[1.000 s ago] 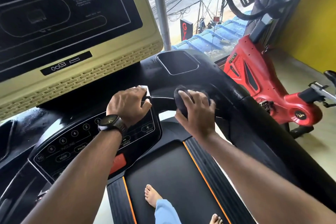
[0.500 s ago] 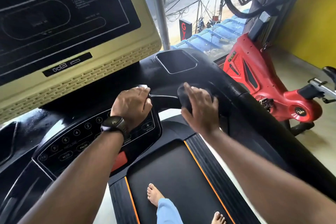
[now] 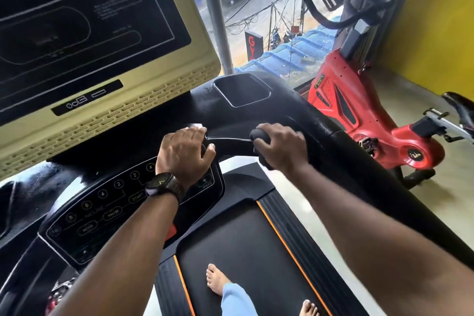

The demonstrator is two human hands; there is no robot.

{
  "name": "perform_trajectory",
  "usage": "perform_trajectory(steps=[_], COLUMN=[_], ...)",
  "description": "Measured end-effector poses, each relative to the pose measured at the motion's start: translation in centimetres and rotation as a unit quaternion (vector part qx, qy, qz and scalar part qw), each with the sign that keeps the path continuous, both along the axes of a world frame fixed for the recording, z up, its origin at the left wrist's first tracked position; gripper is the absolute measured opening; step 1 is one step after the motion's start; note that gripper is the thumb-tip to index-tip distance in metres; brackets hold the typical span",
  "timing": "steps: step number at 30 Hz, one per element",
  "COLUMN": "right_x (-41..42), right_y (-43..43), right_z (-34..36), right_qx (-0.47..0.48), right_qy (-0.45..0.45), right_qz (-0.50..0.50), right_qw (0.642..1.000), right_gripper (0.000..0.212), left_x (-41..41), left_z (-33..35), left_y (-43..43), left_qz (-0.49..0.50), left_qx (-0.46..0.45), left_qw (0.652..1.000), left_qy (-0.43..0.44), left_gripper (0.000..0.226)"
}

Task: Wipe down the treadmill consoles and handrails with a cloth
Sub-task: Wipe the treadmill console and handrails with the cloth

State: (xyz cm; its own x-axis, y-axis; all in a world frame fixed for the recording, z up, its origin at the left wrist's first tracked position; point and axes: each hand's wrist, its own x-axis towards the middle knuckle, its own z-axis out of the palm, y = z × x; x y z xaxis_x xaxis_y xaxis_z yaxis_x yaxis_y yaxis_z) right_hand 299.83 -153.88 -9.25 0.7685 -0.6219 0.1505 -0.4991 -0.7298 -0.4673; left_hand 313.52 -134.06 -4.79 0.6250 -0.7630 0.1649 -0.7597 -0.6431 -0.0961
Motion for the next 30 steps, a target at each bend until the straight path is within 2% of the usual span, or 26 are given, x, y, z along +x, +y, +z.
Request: perform_trajectory(steps=[2, 5, 7, 11, 14, 16, 17, 20, 21, 24, 26, 30], right_x=[0.7, -0.9, -0.9, 2.1, 0.5, -0.3, 0.2, 3.2, 3.5, 2.5, 2.5, 5.0], right_y=[-0.7, 2.7, 3.2, -0.6, 3.3, 4.6, 3.9, 1.0, 1.7, 6.6, 6.4, 3.6], right_z=[0.6, -1.7, -1.4, 1.5, -0.3, -1.0, -0.5, 2.2, 2.3, 0.7, 0.8, 2.9], right_qx=[0.051, -0.038, -0.044, 0.101, -0.022, -0.062, -0.042, 0.107, 0.104, -0.030, -0.046, 0.050], right_qy=[0.022, -0.035, -0.042, 0.042, 0.002, -0.012, 0.007, 0.049, 0.053, 0.009, -0.006, 0.067], right_qz=[0.011, -0.063, -0.062, -0.002, -0.063, -0.067, -0.047, -0.021, -0.027, -0.086, -0.064, -0.009], right_qw=[0.998, 0.997, 0.996, 0.994, 0.998, 0.996, 0.998, 0.993, 0.993, 0.996, 0.997, 0.996], right_gripper=[0.050, 0.047, 0.046, 0.034, 0.039, 0.044, 0.042, 0.037, 0.039, 0.043, 0.043, 0.042], left_x=[0.0, 0.0, 0.2, 0.2, 0.1, 0.1, 0.1, 0.0, -0.1, -0.1, -0.1, -0.1], left_z=[0.0, -0.2, -0.3, -0.3, -0.3, -0.4, -0.3, -0.1, -0.1, 0.0, -0.1, 0.0], left_y=[-0.1, 0.1, 0.1, -0.1, -0.1, -0.1, -0.1, -0.2, -0.1, -0.1, -0.1, -0.2], left_qz=[0.004, 0.005, 0.004, 0.007, 0.008, 0.008, 0.008, 0.007, 0.008, 0.006, 0.009, 0.012], left_qx=[0.004, 0.003, -0.002, 0.002, -0.007, -0.017, -0.018, -0.014, -0.013, -0.014, -0.016, -0.004], left_qw=[1.000, 1.000, 1.000, 1.000, 1.000, 1.000, 1.000, 1.000, 1.000, 1.000, 1.000, 1.000], left_qy=[0.003, -0.001, -0.006, -0.004, -0.006, -0.010, -0.011, -0.006, -0.005, -0.012, -0.014, -0.008], left_gripper=[0.059, 0.059, 0.059, 0.057, 0.056, 0.055, 0.055, 0.052, 0.052, 0.052, 0.052, 0.051])
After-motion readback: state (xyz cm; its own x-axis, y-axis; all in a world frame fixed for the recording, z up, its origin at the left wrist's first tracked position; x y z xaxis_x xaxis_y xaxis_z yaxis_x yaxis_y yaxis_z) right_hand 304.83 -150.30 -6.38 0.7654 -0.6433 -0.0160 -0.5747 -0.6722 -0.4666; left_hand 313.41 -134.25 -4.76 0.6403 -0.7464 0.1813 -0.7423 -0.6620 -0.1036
